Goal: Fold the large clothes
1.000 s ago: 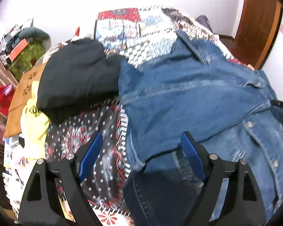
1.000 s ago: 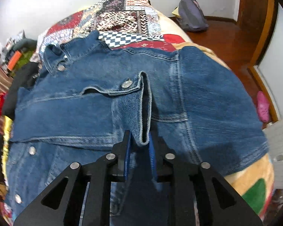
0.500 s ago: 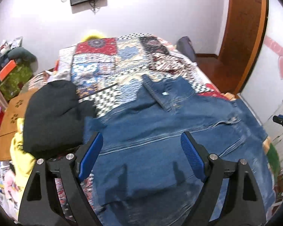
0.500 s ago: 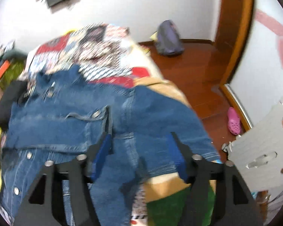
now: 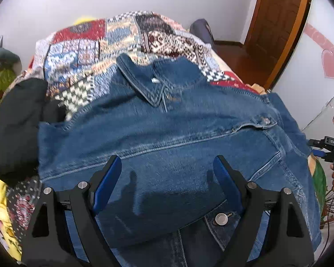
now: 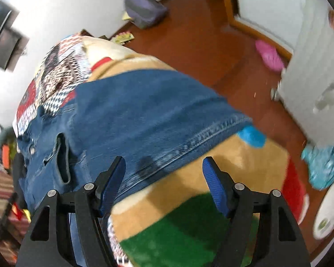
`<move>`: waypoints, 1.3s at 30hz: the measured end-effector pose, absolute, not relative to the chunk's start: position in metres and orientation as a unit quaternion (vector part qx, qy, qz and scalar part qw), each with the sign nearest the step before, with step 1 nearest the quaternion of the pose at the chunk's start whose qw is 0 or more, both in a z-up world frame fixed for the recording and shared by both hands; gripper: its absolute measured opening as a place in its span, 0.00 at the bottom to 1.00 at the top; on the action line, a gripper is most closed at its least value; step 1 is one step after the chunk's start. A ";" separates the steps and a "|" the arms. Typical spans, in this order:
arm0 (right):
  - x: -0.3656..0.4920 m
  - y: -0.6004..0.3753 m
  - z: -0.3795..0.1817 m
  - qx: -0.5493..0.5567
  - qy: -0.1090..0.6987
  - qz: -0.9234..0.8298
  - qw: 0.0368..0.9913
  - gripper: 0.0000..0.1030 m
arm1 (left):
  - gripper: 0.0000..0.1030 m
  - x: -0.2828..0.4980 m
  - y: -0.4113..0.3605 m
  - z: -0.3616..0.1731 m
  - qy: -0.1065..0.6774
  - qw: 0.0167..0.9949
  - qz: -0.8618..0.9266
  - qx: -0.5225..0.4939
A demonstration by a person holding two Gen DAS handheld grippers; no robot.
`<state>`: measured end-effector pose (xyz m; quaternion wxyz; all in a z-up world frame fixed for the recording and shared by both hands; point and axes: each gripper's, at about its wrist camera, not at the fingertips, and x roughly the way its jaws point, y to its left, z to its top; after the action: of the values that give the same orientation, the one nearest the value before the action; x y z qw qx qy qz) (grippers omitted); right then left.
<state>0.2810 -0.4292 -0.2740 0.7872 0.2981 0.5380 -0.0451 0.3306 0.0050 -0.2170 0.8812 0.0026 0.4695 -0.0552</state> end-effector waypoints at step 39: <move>0.304 -0.207 -0.124 0.085 0.414 0.156 0.893 0.10 | 0.82 0.274 0.036 -0.164 0.402 0.914 -0.022 0.036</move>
<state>0.3038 -0.2073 -0.1243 0.8928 0.0849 0.4140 0.1559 0.2743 0.0362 -0.1640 0.9144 0.0363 0.4025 -0.0223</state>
